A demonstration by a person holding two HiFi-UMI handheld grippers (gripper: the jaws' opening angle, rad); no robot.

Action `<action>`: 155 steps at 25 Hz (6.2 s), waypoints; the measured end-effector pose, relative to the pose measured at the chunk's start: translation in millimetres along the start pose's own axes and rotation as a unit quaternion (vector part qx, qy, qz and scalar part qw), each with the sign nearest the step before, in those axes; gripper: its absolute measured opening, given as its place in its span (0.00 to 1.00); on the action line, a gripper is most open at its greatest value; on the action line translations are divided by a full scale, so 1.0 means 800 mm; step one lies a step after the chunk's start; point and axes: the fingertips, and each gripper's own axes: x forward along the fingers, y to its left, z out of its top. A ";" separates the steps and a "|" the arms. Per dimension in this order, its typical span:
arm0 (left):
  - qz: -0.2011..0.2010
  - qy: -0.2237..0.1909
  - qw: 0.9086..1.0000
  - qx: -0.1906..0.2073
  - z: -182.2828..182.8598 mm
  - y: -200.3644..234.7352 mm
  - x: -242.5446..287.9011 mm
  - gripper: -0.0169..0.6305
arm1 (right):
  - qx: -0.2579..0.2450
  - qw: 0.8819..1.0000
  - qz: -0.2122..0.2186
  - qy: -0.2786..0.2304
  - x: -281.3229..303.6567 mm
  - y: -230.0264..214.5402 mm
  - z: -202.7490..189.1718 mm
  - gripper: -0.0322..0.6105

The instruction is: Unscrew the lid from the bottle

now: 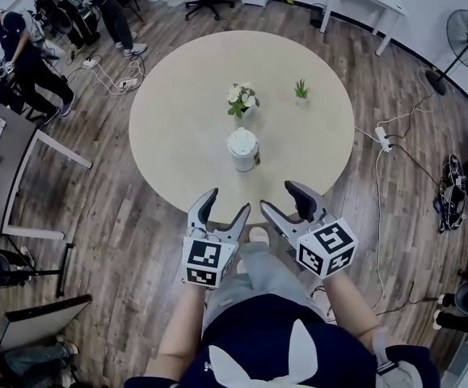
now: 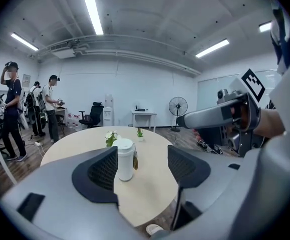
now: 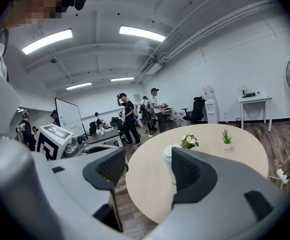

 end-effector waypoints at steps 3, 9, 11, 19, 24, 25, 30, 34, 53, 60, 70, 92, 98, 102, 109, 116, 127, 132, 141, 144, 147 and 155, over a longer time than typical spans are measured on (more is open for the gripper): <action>0.004 0.020 1.000 0.002 -0.009 0.016 0.014 0.49 | 0.000 1.000 0.010 0.016 0.024 -0.007 0.002 0.49; 0.008 0.053 0.999 -0.006 -0.023 0.043 0.050 0.49 | -0.007 0.999 0.028 0.042 0.063 -0.028 0.012 0.51; 0.005 0.067 0.998 -0.008 -0.031 0.045 0.064 0.49 | -0.011 0.998 0.033 0.050 0.072 -0.036 0.012 0.52; 0.011 0.109 0.994 0.000 -0.070 0.059 0.111 0.49 | -0.027 0.994 0.063 0.080 0.110 -0.065 0.002 0.56; 0.027 0.137 0.990 -0.003 -0.095 0.076 0.129 0.50 | -0.038 0.991 0.083 0.100 0.135 -0.080 -0.006 0.58; 0.029 0.142 0.989 -0.003 -0.098 0.077 0.133 0.50 | -0.039 0.990 0.087 0.104 0.139 -0.083 -0.006 0.58; 0.037 0.153 0.988 -0.003 -0.112 0.084 0.151 0.51 | -0.048 0.986 0.105 0.122 0.164 -0.093 -0.016 0.59; 0.041 0.165 0.985 -0.007 -0.125 0.090 0.164 0.51 | -0.063 0.981 0.116 0.143 0.183 -0.094 -0.024 0.63; 0.015 0.188 0.982 -0.005 -0.144 0.101 0.217 0.52 | -0.110 0.965 0.124 0.202 0.243 -0.096 -0.056 0.67; -0.001 0.190 0.982 0.011 -0.142 0.099 0.240 0.52 | -0.131 0.966 0.104 0.198 0.251 -0.104 -0.058 0.66; 0.005 0.198 0.980 0.012 -0.146 0.101 0.248 0.52 | -0.159 0.962 0.093 0.200 0.249 -0.098 -0.059 0.62; 0.001 0.195 0.981 0.017 -0.145 0.099 0.248 0.51 | -0.238 0.915 0.219 0.240 0.242 -0.097 -0.063 0.62; -0.003 0.194 0.981 0.020 -0.146 0.099 0.247 0.51 | -0.285 0.878 0.272 0.273 0.242 -0.098 -0.067 0.62; -0.004 0.194 0.981 0.022 -0.145 0.100 0.248 0.51 | -0.322 0.844 0.305 0.302 0.241 -0.100 -0.067 0.62; -0.007 0.197 0.980 0.022 -0.147 0.100 0.250 0.51 | -0.417 0.753 0.358 0.360 0.240 -0.104 -0.073 0.62; -0.009 0.197 0.980 0.024 -0.150 0.098 0.249 0.51 | -0.507 0.660 0.388 0.395 0.235 -0.107 -0.080 0.62; -0.012 0.202 0.979 0.026 -0.147 0.100 0.248 0.51 | -0.687 0.475 0.403 0.375 0.238 -0.114 -0.079 0.62; -0.011 0.203 0.979 0.026 -0.148 0.102 0.247 0.51 | -0.751 0.427 0.382 0.329 0.243 -0.116 -0.084 0.62; -0.010 0.206 0.978 0.024 -0.147 0.101 0.248 0.51 | -0.655 0.601 0.345 0.301 0.244 -0.113 -0.078 0.68; -0.010 0.207 0.978 0.023 -0.149 0.101 0.248 0.51 | -0.515 0.733 0.326 0.302 0.245 -0.112 -0.064 0.71; -0.009 0.206 0.978 0.022 -0.148 0.101 0.247 0.51 | -0.352 0.846 0.287 0.278 0.250 -0.111 -0.045 0.72; -0.007 0.205 0.979 0.020 -0.149 0.101 0.249 0.51 | -0.114 0.961 0.157 0.199 0.260 -0.112 -0.045 0.70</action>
